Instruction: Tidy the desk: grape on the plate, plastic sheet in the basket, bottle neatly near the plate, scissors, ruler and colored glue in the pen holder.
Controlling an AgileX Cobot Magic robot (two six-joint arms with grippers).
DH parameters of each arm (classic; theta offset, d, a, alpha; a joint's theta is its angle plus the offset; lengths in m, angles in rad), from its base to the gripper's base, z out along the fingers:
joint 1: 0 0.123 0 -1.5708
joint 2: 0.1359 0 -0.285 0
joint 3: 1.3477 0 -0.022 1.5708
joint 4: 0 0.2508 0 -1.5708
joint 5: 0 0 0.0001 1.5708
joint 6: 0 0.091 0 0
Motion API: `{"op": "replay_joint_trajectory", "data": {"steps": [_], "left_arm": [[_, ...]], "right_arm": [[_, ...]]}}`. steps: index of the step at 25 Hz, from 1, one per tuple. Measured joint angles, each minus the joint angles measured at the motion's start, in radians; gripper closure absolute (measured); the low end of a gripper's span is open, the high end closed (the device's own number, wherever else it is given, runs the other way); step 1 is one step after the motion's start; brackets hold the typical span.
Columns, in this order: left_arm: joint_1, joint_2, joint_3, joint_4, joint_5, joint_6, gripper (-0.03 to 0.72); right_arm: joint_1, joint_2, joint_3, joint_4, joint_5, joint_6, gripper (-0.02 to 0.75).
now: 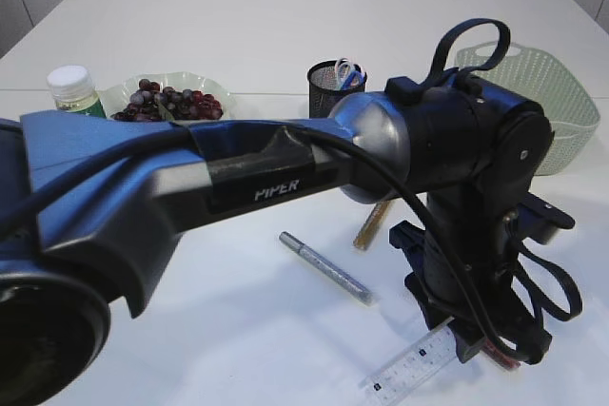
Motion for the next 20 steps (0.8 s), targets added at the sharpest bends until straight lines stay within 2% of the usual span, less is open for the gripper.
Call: {"op": "replay_joint_trajectory", "data": {"steps": [14, 20], "left_arm": [[0.013, -0.118, 0.024, 0.0, 0.002, -0.002, 0.427], [0.019, -0.129, 0.028, 0.036, 0.004, -0.002, 0.427]], "right_arm": [[0.0, 0.0, 0.0, 0.0, 0.0, -0.004, 0.426], [0.0, 0.0, 0.0, 0.0, 0.0, -0.006, 0.426]]}}
